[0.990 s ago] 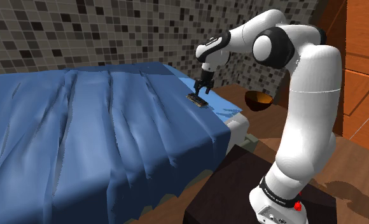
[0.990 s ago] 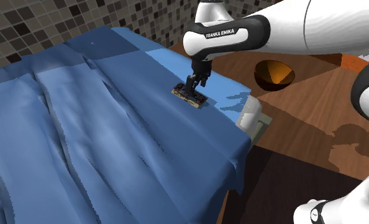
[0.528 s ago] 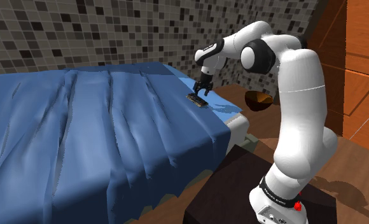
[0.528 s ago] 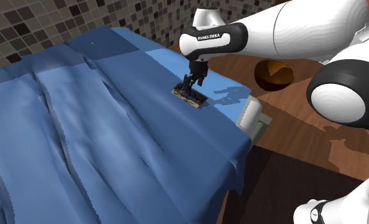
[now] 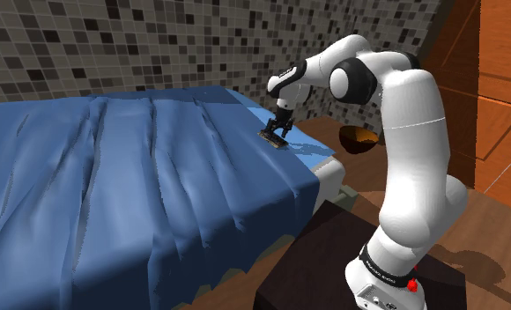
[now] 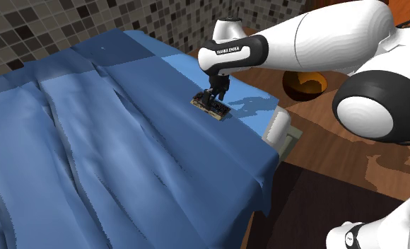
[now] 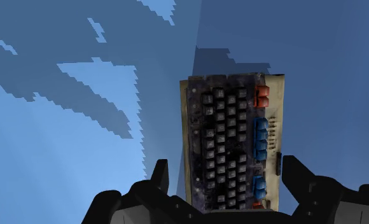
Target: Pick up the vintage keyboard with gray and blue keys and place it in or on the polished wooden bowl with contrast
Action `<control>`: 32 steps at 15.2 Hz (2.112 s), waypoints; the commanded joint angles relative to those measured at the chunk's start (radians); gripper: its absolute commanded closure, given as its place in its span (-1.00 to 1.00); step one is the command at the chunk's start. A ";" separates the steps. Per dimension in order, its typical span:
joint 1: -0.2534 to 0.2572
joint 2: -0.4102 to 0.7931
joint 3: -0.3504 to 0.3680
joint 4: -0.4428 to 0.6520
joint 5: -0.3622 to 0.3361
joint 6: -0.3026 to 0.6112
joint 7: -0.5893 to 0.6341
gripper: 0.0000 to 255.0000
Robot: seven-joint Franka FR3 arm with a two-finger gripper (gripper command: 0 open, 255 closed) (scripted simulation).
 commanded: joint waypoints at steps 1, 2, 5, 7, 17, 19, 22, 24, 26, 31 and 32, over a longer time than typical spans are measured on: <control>0.000 0.000 0.000 0.000 0.000 0.001 0.000 -1.00; 0.000 0.000 0.000 0.000 0.000 0.001 0.000 -1.00; 0.000 0.000 0.000 0.000 0.000 0.001 0.000 1.00; 0.000 0.000 0.000 0.000 0.000 0.000 0.000 1.00; 0.003 -0.020 -0.005 0.010 -0.009 -0.028 0.009 1.00; 0.004 -0.032 -0.008 0.018 -0.015 -0.047 0.015 1.00; 0.006 -0.050 -0.013 0.032 -0.024 -0.078 0.024 1.00; 0.006 -0.061 -0.015 0.042 -0.029 -0.098 0.030 1.00; 0.007 -0.071 -0.018 0.054 -0.034 -0.119 0.035 1.00; 0.008 -0.094 -0.023 0.087 -0.046 -0.173 0.049 1.00; 0.008 -0.098 -0.024 0.095 -0.048 -0.184 0.052 1.00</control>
